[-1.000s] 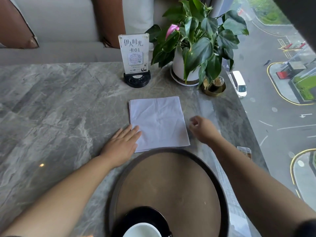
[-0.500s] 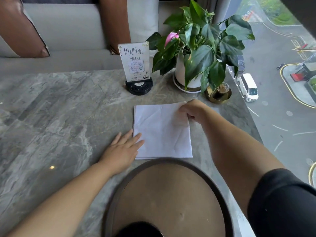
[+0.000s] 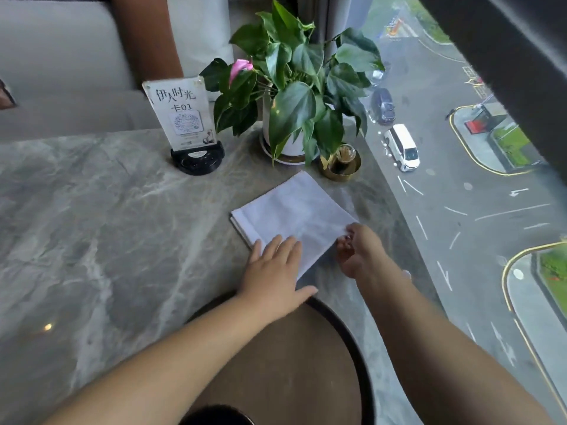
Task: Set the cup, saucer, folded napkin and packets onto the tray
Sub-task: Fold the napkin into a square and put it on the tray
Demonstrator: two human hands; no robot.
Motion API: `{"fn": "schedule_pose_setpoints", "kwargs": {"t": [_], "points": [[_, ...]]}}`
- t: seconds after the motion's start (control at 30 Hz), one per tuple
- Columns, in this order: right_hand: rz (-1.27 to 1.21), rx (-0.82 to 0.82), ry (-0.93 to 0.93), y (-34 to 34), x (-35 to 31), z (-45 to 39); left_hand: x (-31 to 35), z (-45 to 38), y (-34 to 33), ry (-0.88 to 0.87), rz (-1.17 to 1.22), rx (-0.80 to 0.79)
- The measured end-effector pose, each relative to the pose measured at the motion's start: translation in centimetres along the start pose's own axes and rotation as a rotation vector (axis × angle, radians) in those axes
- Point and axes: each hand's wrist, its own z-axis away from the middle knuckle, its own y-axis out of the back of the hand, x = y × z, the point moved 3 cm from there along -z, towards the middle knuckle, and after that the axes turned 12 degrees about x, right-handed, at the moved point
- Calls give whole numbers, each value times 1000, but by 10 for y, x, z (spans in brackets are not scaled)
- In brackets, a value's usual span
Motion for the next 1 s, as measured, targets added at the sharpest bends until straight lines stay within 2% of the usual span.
{"fn": "schedule_pose_setpoints", "kwargs": {"t": [0.07, 0.17, 0.27, 0.33, 0.43, 0.53, 0.6, 0.63, 0.67, 0.73, 0.8, 1.0], "points": [[-40, -20, -19, 12, 10, 7, 7, 6, 0, -14, -61, 51], [-29, -70, 64, 34, 19, 14, -5, 19, 10, -62, -47, 254], [185, -147, 375, 59, 19, 16, -28, 33, 22, -96, 52, 321], [408, -248, 581, 74, 16, 19, -41, 39, 30, -78, 136, 320], [801, -413, 793, 89, 12, 23, -56, 47, 37, -40, 236, 304], [1111, -347, 1160, 93, 7, 26, -68, 53, 37, -15, 282, 304], [1180, -314, 1411, 92, 4, 29, -74, 55, 35, -7, 314, 281], [1156, -338, 1465, 92, 2, 30, -77, 55, 34, -6, 335, 268], [1105, -368, 1476, 90, 1, 30, -79, 55, 33, 10, 367, 256], [983, -394, 1377, 84, -4, 29, -85, 52, 31, 115, 474, 232], [934, -341, 1264, 72, -10, 23, -93, 42, 29, 252, 582, 224], [962, -160, 1229, 11, -26, -10, -108, -9, 17, 470, 589, 241]]}}
